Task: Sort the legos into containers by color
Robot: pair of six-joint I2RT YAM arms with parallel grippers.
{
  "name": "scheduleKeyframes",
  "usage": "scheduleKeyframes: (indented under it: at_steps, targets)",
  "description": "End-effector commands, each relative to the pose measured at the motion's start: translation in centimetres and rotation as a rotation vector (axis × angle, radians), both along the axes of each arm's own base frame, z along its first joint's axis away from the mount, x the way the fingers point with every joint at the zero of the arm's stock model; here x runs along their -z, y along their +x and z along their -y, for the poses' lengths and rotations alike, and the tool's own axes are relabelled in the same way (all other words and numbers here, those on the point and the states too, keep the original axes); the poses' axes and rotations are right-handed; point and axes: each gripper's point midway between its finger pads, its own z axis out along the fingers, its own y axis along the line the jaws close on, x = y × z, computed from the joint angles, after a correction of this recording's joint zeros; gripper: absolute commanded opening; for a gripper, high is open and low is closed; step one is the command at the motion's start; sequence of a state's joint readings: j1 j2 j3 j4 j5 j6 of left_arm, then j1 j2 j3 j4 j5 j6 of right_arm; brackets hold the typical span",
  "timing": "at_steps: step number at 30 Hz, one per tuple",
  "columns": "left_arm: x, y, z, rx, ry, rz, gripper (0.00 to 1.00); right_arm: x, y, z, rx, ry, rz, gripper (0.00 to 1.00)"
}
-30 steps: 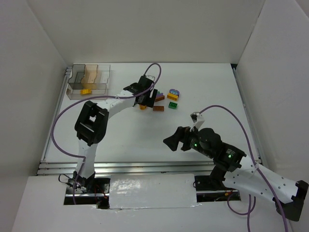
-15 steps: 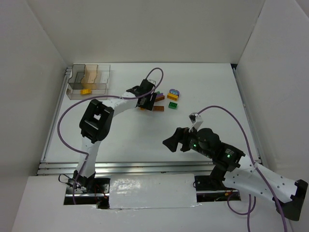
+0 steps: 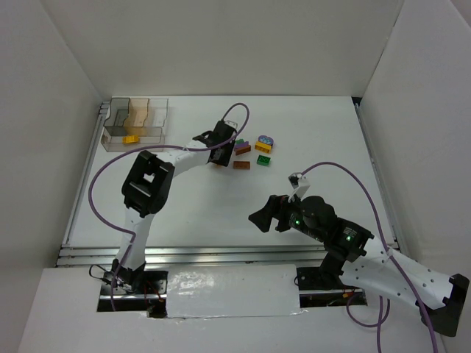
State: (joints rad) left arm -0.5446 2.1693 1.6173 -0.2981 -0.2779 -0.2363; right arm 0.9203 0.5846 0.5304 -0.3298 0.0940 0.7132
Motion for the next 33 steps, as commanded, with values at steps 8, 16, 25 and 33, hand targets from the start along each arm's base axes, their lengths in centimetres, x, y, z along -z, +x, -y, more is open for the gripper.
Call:
scheduleKeyframes:
  at_steps: [8,16,25,33]
  targets:
    - [-17.1,3.2,-5.3,-0.192,-0.197,0.34,0.0,-0.4,0.1,0.2,0.003,0.006,0.019,1.0]
    - [-21.0,5.8,-21.2,-0.714,-0.3,0.398,0.0,0.0,-0.5,0.5,-0.019,0.001,0.026,1.0]
    - [-15.1,5.9,-31.6,-1.091,-0.388,0.367,0.0,0.9,-1.2,1.1,-0.034,-0.015,0.022,1.0]
    - [-10.7,5.6,-34.1,-1.187,-0.467,0.287,0.03,1.2,-1.5,1.4,-0.045,-0.018,0.022,1.0]
